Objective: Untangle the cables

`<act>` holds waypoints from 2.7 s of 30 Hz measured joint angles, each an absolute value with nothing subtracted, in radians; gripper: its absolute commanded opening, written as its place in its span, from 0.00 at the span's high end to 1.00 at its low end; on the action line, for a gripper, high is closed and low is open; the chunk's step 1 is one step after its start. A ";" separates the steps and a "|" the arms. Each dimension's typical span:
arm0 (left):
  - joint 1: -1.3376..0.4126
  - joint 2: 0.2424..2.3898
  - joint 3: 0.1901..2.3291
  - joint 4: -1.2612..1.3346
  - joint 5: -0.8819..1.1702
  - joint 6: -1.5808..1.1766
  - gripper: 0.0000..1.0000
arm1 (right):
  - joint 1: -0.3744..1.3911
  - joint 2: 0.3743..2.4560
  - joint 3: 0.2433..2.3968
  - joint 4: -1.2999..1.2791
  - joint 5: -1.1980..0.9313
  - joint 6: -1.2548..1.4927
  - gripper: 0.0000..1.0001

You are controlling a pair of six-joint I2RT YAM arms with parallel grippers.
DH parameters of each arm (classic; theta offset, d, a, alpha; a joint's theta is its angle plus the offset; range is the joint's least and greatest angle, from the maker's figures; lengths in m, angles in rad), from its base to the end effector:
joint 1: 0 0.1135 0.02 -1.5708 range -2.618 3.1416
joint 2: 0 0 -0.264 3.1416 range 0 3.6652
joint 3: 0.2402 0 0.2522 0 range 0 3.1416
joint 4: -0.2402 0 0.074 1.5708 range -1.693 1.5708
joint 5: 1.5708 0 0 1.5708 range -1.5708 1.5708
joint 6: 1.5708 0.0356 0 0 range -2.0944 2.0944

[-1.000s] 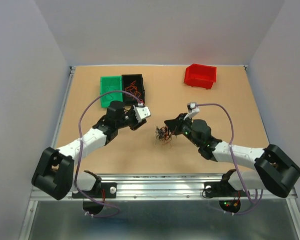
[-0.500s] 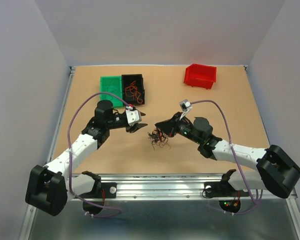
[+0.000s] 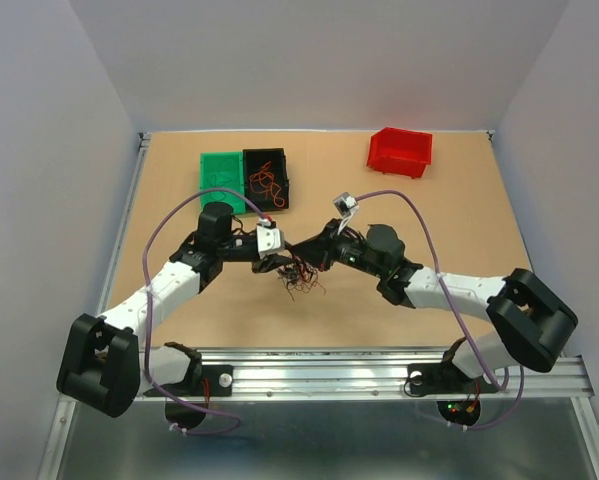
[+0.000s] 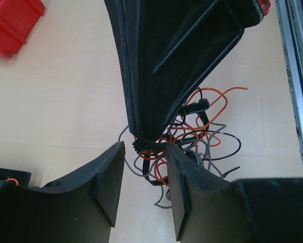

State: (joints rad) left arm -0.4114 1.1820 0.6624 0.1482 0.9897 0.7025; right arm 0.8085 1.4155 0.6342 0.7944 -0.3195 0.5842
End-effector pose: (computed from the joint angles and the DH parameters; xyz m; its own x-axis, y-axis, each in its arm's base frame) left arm 0.2168 -0.1271 0.2543 0.3492 0.2346 -0.9072 0.9273 0.0525 0.3706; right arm 0.2012 0.2270 0.2458 -0.4908 0.2442 -0.8363 -0.7587 0.3522 0.5481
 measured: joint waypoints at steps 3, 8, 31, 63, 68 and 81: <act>-0.411 1.183 0.664 0.136 0.996 0.707 0.90 | 0.813 1.439 0.654 0.797 -0.329 0.585 0.99; -0.410 1.183 0.670 0.127 0.984 0.709 1.00 | 0.814 1.454 0.659 0.817 -0.335 0.591 0.92; -0.294 1.245 0.744 0.085 1.005 0.637 1.00 | 0.819 1.719 0.684 0.847 -0.236 0.387 0.63; -0.320 1.204 1.038 0.204 0.701 0.163 1.00 | 0.802 1.596 0.619 0.862 0.005 0.426 0.19; -0.372 1.222 0.918 0.246 0.658 0.187 1.00 | 0.745 1.484 0.555 0.823 0.076 0.459 0.17; -0.469 1.227 0.811 0.378 0.544 0.226 1.00 | 0.352 1.575 0.784 0.484 0.339 0.698 0.00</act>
